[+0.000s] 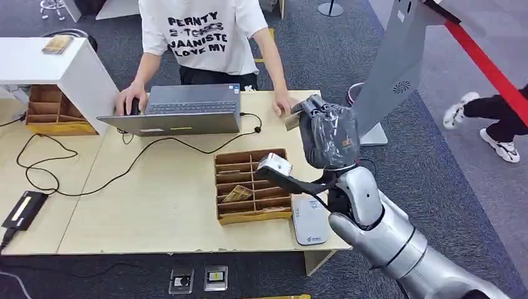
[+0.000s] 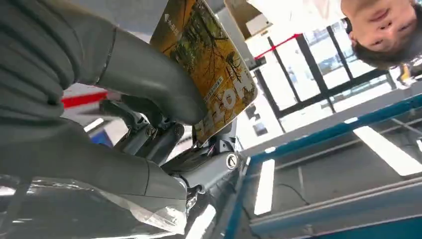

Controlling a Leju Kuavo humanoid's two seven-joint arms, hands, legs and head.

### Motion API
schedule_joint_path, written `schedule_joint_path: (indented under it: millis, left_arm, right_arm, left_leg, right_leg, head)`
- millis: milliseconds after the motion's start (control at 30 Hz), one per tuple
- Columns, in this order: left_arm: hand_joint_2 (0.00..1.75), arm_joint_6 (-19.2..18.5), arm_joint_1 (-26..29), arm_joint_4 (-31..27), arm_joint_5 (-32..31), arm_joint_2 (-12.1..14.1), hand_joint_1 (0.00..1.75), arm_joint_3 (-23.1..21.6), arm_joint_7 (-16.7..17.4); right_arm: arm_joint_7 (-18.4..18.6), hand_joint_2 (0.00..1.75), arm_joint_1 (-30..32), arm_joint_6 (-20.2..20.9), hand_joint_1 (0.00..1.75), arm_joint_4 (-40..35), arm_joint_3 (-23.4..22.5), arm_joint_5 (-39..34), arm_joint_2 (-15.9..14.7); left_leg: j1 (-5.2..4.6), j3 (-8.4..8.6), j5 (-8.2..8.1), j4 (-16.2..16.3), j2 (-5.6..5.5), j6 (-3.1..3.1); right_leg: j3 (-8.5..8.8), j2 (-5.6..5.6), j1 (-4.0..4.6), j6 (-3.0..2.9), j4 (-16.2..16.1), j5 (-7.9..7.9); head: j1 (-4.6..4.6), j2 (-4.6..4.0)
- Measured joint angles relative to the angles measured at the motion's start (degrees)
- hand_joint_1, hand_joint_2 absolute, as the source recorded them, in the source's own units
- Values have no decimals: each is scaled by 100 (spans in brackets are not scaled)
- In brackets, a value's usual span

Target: Pass the card to the sensor for recognition and then transmit it.

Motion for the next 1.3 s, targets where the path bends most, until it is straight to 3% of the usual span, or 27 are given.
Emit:
schedule_joint_path:
  millis: [267,500,667,767,1033,1300]
  left_arm:
    - [0,46,156,0,221,13,0,4,-111]
    - [0,41,191,0,302,28,0,11,-151]
    - [0,59,197,0,395,39,0,17,-151]
    - [0,90,198,0,439,44,0,24,-151]
    - [0,70,202,0,417,52,0,116,-151]
    - [0,35,200,0,402,52,0,133,-151]
  right_arm:
    - [68,175,561,-35,175,-754,-461,-619,-273]
    - [168,175,1324,239,175,-1523,-890,-966,-605]
    - [323,175,1622,915,175,-1824,-1086,-1145,-819]
    - [549,175,1638,1542,175,-1879,-1101,-1328,-944]
    - [1025,175,1709,2442,175,-2024,-1132,-1468,-1246]
    - [892,175,1695,3331,175,-2030,-1080,-1578,-1303]
  left_leg:
    - [0,1,0,0,1,0]
    - [-1,0,-1,0,1,1]
    - [0,0,-1,0,3,1]
    - [0,1,-1,0,3,1]
    - [0,-1,-1,0,3,1]
    - [0,-4,-1,-1,1,1]
  right_leg:
    - [-1,-4,0,0,-1,0]
    - [-1,-2,-1,0,-1,0]
    - [-1,-1,-1,0,-1,0]
    - [0,-1,0,0,-1,0]
    - [0,-1,-1,0,-1,0]
    - [0,-4,0,0,-1,0]
  head:
    - [2,0]
    - [2,0]
    - [0,0]
    - [0,0]
    - [0,0]
    - [0,0]
